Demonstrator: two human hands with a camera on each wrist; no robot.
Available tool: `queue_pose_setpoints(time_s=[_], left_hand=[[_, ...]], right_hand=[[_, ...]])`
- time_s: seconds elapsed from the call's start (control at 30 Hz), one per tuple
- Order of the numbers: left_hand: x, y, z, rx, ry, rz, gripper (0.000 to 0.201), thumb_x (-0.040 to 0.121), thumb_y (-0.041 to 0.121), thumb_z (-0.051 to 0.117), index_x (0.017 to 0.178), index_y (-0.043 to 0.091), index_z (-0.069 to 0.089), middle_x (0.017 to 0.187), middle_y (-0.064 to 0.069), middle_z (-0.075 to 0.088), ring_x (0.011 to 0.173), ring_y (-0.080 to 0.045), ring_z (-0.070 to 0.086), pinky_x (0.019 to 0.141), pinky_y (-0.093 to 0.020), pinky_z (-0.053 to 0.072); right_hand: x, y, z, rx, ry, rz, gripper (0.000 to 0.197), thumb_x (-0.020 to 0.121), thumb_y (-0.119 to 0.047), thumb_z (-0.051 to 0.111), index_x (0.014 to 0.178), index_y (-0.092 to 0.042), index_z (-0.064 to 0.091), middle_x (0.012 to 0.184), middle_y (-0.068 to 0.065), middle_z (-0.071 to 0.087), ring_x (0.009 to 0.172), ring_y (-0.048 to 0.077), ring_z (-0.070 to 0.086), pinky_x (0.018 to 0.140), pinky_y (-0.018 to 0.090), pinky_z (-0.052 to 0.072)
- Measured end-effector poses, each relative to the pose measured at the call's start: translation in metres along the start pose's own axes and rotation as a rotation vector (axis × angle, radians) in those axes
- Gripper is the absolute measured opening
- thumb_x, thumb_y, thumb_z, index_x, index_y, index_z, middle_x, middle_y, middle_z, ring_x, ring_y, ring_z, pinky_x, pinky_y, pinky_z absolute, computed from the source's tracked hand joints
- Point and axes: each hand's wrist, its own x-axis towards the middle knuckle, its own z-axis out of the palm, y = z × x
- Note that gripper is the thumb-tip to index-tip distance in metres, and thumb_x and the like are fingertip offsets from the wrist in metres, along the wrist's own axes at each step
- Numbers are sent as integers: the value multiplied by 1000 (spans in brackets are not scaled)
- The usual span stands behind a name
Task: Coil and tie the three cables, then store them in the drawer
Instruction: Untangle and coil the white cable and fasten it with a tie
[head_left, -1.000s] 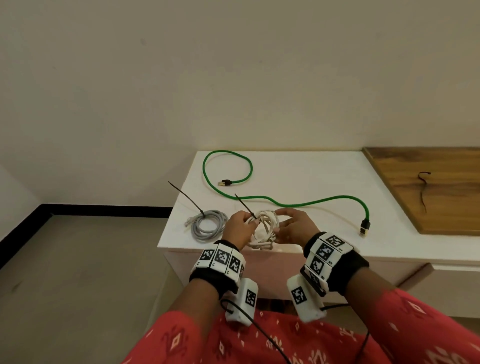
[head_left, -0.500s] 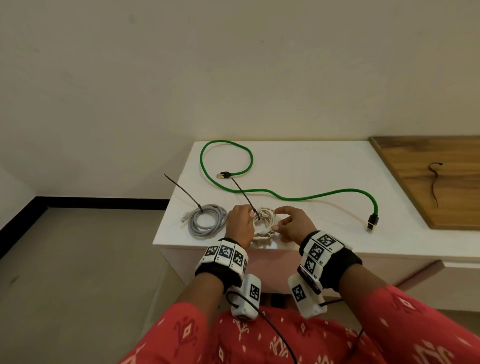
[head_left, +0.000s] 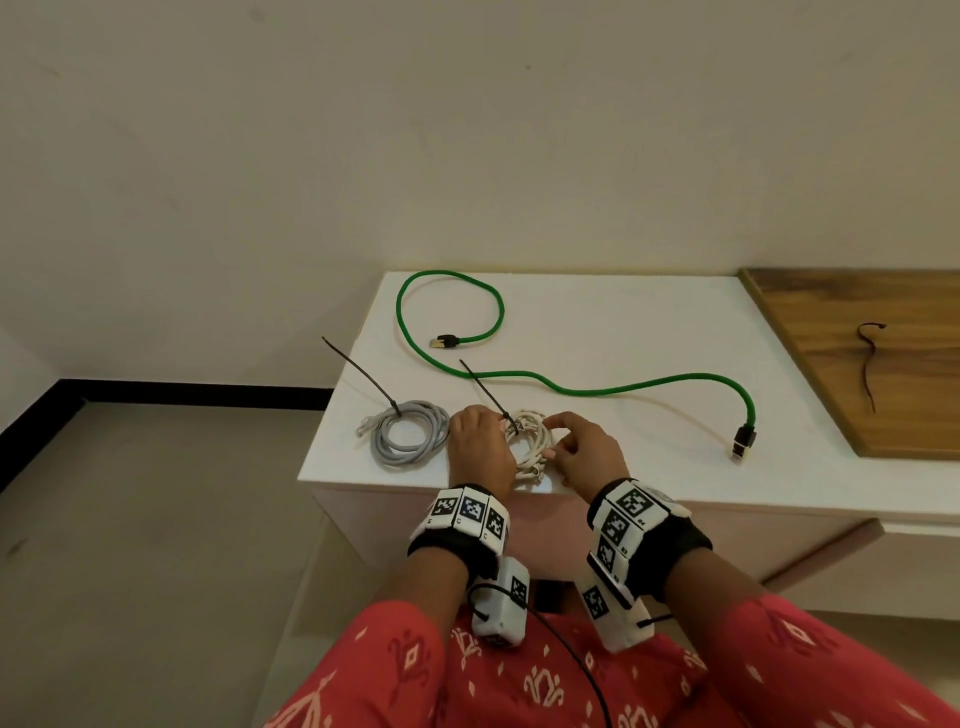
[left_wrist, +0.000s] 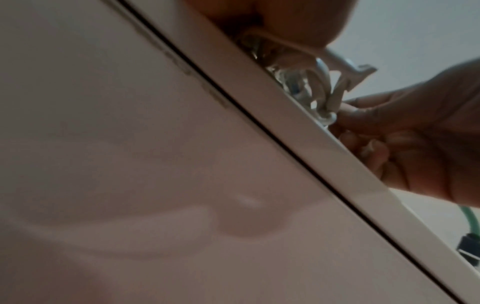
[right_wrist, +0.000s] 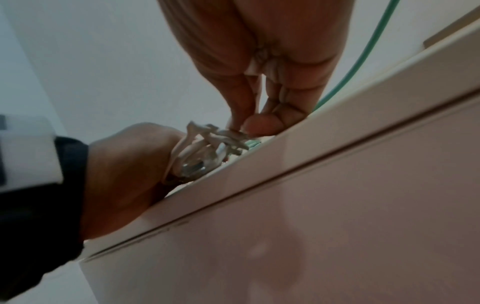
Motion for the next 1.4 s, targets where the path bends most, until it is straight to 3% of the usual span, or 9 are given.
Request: queue_pose_setpoints(time_s=[0.1,0.23,0.43,0.57,0.7,0.87,1.1,1.27,1.4], left_hand=[[-1,4,-5,43,35,20,33,80,15,32,73,-1,59,72,-20,63,69,-39,60,63,-39,54],[-6,15,-17,-82,65,4,26,96,11,32,107,-5,49,105,-25,59,98,-40,53,76,-43,40],[-20,43,-42,-355,163,54,23,97,13,32,103,-2,48,97,-20,61,87,-35,56,68,-30,33],[-39,63,-60,-440,221,97,22,97,13,33,102,-1,48,93,-17,61,81,-31,54,69,-33,38],[-54,72,-76,-468,256,114,21,97,14,34,102,1,50,86,-9,58,76,-23,51,67,-29,35],[-75,78,-85,-445,324,189,21,97,13,34,103,1,51,91,-9,59,78,-22,52,68,-28,35],[-95,86,-84,-600,356,229,21,96,18,39,105,5,54,99,-13,64,86,-27,58,73,-31,43],[-100,88,-85,-704,251,216,51,74,50,53,108,13,55,106,-8,65,99,-23,60,85,-37,50],[-104,88,-88,-706,330,194,34,79,38,57,101,12,61,95,-5,68,90,-21,63,80,-34,52]], right_hand=[[-8,-2,-1,82,-3,-4,29,87,-3,51,112,-15,60,62,2,56,73,32,63,77,43,55],[-28,-15,-14,388,-90,5,38,86,-12,61,123,-13,52,71,1,53,73,24,60,83,45,55],[-58,-34,-34,495,-69,-23,69,77,-1,68,134,-29,42,109,14,53,97,30,60,90,44,52],[-83,-51,-48,713,-46,-65,69,75,13,61,132,-23,47,92,20,62,85,32,62,83,44,55],[-107,-64,-55,736,-11,-121,60,79,7,60,128,-27,47,73,5,63,62,6,59,65,21,47],[-132,-75,-63,894,-63,-95,47,83,0,61,122,-23,50,78,15,61,69,23,59,69,30,53],[-150,-73,-64,925,79,-96,53,82,14,52,122,-20,41,70,16,62,54,17,64,60,28,58],[-160,-76,-67,956,134,-101,34,81,10,58,111,-5,47,72,16,64,56,18,66,55,25,58],[-168,-73,-63,945,116,-119,27,80,6,62,93,-15,51,73,18,66,55,16,67,57,27,59]])
